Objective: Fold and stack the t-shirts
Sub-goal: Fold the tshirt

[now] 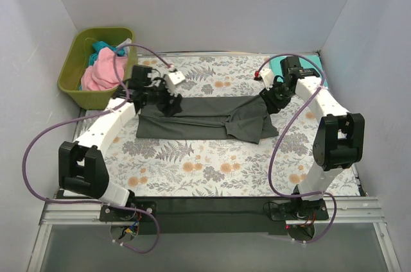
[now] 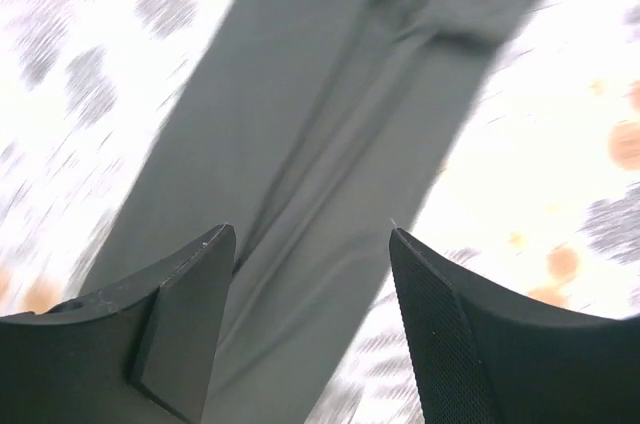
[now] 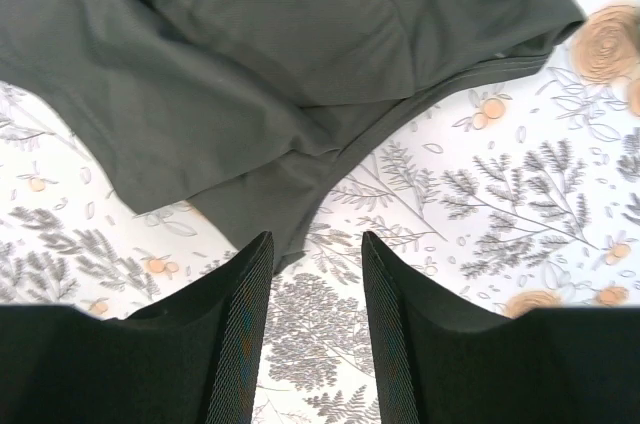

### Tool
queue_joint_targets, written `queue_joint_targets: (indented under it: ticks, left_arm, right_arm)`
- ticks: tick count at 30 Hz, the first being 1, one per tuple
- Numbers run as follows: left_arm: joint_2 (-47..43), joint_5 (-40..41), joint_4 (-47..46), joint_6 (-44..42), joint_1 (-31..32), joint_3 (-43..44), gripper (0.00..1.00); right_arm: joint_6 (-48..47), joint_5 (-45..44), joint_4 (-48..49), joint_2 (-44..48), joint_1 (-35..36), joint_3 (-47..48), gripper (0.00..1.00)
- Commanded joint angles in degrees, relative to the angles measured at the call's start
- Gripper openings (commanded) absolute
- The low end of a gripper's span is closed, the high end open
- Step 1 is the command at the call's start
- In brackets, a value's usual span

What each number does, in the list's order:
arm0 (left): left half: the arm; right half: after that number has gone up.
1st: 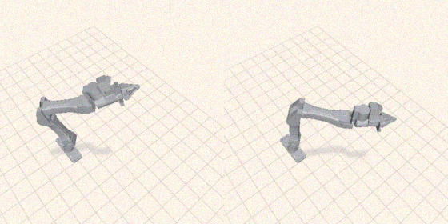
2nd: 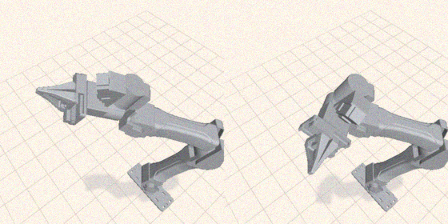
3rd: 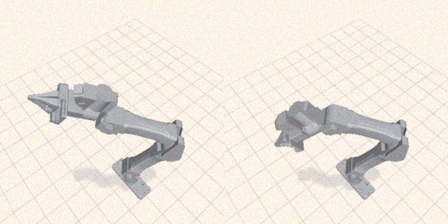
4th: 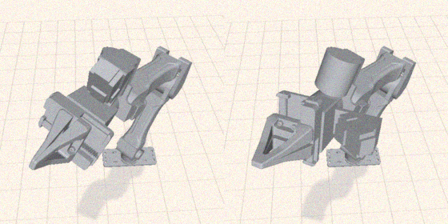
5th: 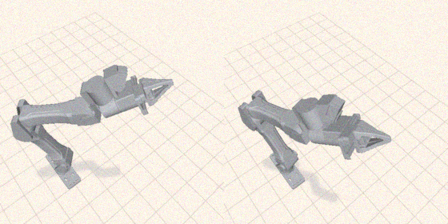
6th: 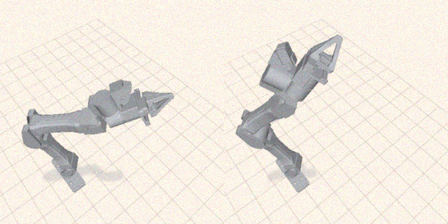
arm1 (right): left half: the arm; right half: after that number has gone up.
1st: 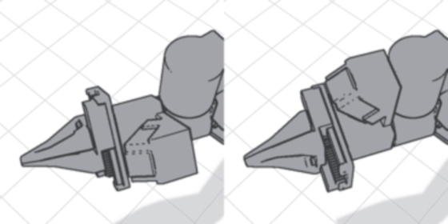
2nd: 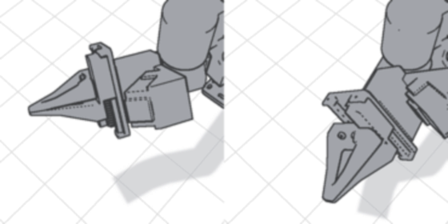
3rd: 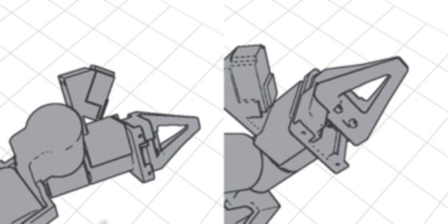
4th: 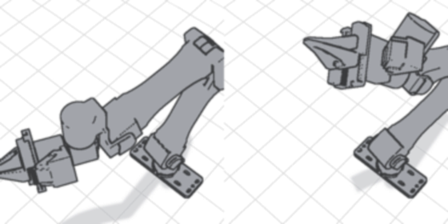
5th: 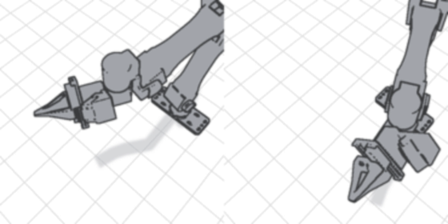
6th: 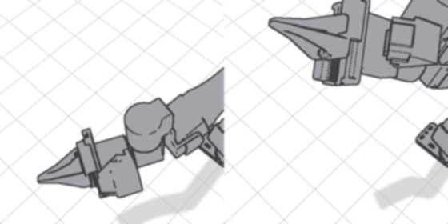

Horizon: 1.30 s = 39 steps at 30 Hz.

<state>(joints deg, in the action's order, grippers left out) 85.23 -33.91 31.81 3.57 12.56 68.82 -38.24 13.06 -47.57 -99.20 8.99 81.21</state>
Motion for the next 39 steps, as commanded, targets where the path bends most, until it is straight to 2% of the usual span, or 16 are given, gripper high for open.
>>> queue_joint_targets:
  ticks: [1,2,3,4,6,7,13,18,22,28,31,36,39]
  left_arm:
    - [-0.60,-0.92,-8.94,6.34,12.17,-2.98,0.59]
    - [0.10,0.76,-13.66,7.40,15.01,-3.51,0.58]
    - [0.98,1.91,-15.53,8.20,17.74,-3.25,0.57]
    - [3.86,4.44,-17.12,9.86,22.99,-2.64,0.56]
    - [7.47,6.83,-19.94,11.01,27.94,0.69,0.53]
    - [9.67,8.23,-20.47,11.63,31.96,2.01,0.52]
    - [22.95,11.76,-26.79,13.91,42.44,9.57,0.49]
    - [31.03,14.22,-33.11,14.62,45.62,12.57,0.46]
    - [33.94,16.68,-35.94,14.18,46.50,13.10,0.45]
    - [35.27,20.81,-39.10,13.21,46.59,11.52,0.40]
    - [36.32,20.90,-39.72,13.13,46.77,11.78,0.39]
    - [38.17,19.59,-39.29,12.69,46.86,12.22,0.28]
    - [37.56,18.62,-38.58,13.30,46.86,11.08,0.28]
  right_arm:
    - [5.79,7.41,-3.67,-0.02,-1.60,0.09,0.38]
    - [6.85,9.16,-3.84,-0.47,-2.22,-0.17,0.35]
    - [7.73,9.79,-4.02,-0.82,-3.71,-0.61,0.28]
    - [9.31,10.31,-4.19,-1.87,-4.50,-0.96,0.24]
    - [10.29,13.04,-4.72,-3.10,-7.04,-1.75,0.17]
    - [10.81,13.74,-4.90,-4.24,-7.76,-1.93,0.16]
    - [12.31,18.31,-5.16,-7.41,-11.37,-3.25,0.17]
    - [12.84,19.55,-4.72,-8.55,-12.16,-3.95,0.18]
    - [12.84,20.16,-4.37,-8.73,-12.42,-4.04,0.19]
    - [11.79,20.51,-4.28,-8.29,-12.42,-5.53,0.19]
    - [11.52,20.34,-4.11,-8.20,-12.42,-6.24,0.19]
    - [11.35,19.72,-4.11,-8.21,-12.60,-6.50,0.20]
    - [11.08,18.94,-4.02,-8.20,-12.60,-6.94,0.20]
